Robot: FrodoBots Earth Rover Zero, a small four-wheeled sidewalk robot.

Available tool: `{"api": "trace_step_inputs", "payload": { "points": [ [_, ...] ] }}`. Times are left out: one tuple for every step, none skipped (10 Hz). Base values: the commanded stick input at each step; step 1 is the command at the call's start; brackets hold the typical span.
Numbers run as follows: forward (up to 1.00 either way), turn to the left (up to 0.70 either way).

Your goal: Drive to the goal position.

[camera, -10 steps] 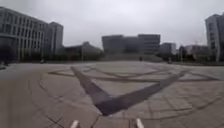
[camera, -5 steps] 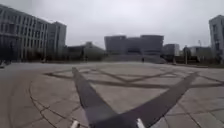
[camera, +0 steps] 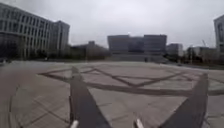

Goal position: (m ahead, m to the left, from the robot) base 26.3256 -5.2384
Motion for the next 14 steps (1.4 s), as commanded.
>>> {"api": "trace_step_inputs", "payload": {
  "points": [
    [1.0,-0.03],
    [1.0,-0.13],
    [1.0,-0.22],
    [1.0,-0.35],
    [1.0,-0.4],
    [1.0,-0.4],
    [1.0,-0.4],
    [1.0,-0.4],
    [1.0,-0.4],
    [1.0,-0.4],
    [1.0,-0.4],
    [1.0,-0.4],
    [1.0,-0.4],
    [1.0,-0.33]
  ]
}}
